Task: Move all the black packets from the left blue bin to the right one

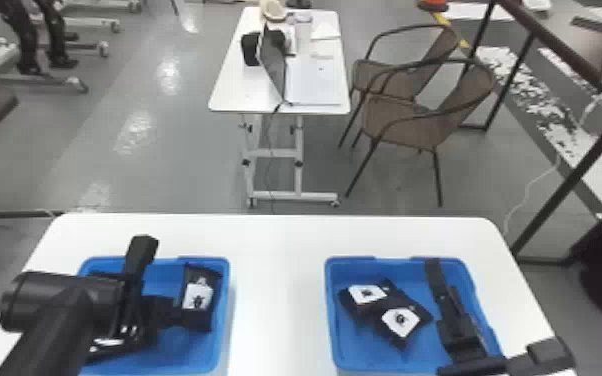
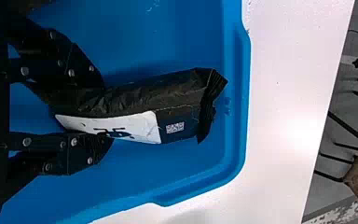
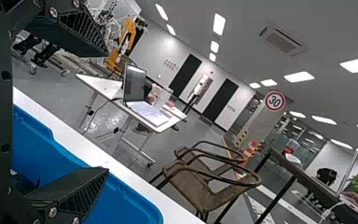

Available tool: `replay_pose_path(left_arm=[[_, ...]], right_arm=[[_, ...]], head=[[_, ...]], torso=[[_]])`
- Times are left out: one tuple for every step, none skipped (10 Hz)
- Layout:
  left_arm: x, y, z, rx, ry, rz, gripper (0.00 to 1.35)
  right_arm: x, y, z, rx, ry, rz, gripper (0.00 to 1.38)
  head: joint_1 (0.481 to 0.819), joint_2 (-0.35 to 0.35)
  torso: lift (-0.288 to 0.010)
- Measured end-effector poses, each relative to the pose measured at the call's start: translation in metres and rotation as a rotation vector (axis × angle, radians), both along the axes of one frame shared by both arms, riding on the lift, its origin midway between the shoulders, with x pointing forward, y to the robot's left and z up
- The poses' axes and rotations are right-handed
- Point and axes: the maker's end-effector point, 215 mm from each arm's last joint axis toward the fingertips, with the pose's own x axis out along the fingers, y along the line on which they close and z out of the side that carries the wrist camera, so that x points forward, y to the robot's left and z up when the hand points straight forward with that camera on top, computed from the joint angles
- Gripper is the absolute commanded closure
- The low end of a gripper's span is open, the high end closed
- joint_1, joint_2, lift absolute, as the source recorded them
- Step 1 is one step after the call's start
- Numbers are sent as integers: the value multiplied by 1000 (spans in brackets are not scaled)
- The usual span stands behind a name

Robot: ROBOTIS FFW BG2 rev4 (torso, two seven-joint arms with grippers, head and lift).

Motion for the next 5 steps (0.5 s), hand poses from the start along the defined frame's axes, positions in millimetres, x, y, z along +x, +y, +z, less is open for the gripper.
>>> replay_pose_path(left_arm=[[0, -8, 5, -47, -11, -8, 944], [0, -16, 12, -87, -29, -31, 944], [2, -21, 22, -108, -60, -55, 944], [2, -27, 34, -142, -98, -86, 944], [1, -35, 51, -192, -139, -125, 944]], right_arm=[[0, 2, -1, 3, 0, 6, 139], [0, 4, -1, 6, 1, 13, 139], [1, 8, 0, 8, 0, 19, 139], [1, 11, 0, 9, 0, 25, 139], [2, 14, 0, 8, -2, 31, 139]], head=[[695, -52], [695, -59], [695, -60], [695, -62], [695, -69]], torso=[[0], [0], [0], [0], [0]])
